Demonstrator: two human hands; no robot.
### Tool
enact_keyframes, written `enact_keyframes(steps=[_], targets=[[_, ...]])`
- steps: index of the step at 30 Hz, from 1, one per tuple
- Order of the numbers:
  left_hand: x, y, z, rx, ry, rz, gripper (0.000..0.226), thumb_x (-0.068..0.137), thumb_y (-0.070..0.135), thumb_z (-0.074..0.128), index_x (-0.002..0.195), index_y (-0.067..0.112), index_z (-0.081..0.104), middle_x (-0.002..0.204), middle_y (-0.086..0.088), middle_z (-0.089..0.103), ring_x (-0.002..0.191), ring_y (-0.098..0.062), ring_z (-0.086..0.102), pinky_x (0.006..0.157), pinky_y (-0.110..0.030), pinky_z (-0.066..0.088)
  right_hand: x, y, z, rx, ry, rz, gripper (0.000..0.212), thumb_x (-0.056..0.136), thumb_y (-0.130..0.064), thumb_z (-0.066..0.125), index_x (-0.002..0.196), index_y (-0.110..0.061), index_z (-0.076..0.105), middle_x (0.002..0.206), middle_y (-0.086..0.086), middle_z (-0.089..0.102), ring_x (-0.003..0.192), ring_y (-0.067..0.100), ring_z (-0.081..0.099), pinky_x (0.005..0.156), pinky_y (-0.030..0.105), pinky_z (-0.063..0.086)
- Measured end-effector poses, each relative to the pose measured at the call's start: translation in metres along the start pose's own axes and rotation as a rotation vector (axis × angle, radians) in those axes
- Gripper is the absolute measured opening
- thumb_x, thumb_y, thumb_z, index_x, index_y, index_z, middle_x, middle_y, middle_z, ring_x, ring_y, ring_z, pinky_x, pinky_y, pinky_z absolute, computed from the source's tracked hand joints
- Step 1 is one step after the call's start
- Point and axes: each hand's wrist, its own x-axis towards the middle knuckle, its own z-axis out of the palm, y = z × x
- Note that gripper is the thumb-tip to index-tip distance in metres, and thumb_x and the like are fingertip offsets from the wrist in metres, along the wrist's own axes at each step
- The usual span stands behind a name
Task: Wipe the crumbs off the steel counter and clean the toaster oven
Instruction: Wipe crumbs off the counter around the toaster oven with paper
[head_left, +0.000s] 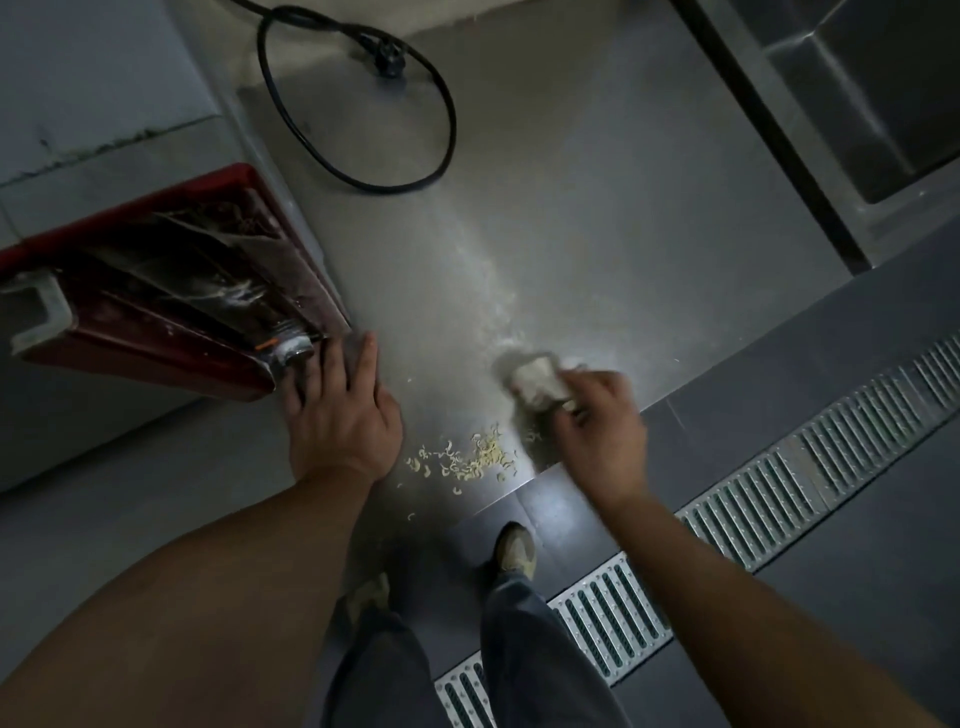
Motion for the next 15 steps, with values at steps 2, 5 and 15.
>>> enact_keyframes(steps=[2,5,15], targets=[[0.000,0.000,0.000,-0.002,-0.023,-0.012,0.063,0.088,0.037,0.038,0.150,0.024,0.037,0.152,-0.015,0.038,0.140,-0.035,0.030,0.116,-0.054,0.016,0.018,0.026,-0.017,-0.056,0.126,0.152,0.041,0.080,-0.011,0.067,0.120,-0.019,0.069,0.113,0.007,0.059,0.097,0.026,0.060,0.077,0.023,0.040],[0.001,0.000,0.000,-0.006,-0.029,-0.007,0.064,0.089,0.037,0.038,0.151,0.025,0.036,0.152,-0.015,0.038,0.140,-0.035,0.030,0.116,-0.054,0.016,0.034,0.058,-0.031,-0.162,0.150,0.243,0.042,0.080,-0.012,0.063,0.121,-0.017,0.068,0.114,0.011,0.058,0.098,0.034,0.059,0.077,0.029,0.042],[0.002,0.000,0.001,-0.009,-0.029,0.000,0.064,0.089,0.037,0.038,0.151,0.025,0.035,0.153,-0.016,0.037,0.140,-0.036,0.029,0.116,-0.054,0.015,-0.016,-0.002,0.023,-0.103,0.024,0.212,0.035,0.076,-0.021,0.068,0.111,-0.017,0.066,0.104,0.005,0.058,0.084,0.029,0.060,0.070,0.034,0.052]])
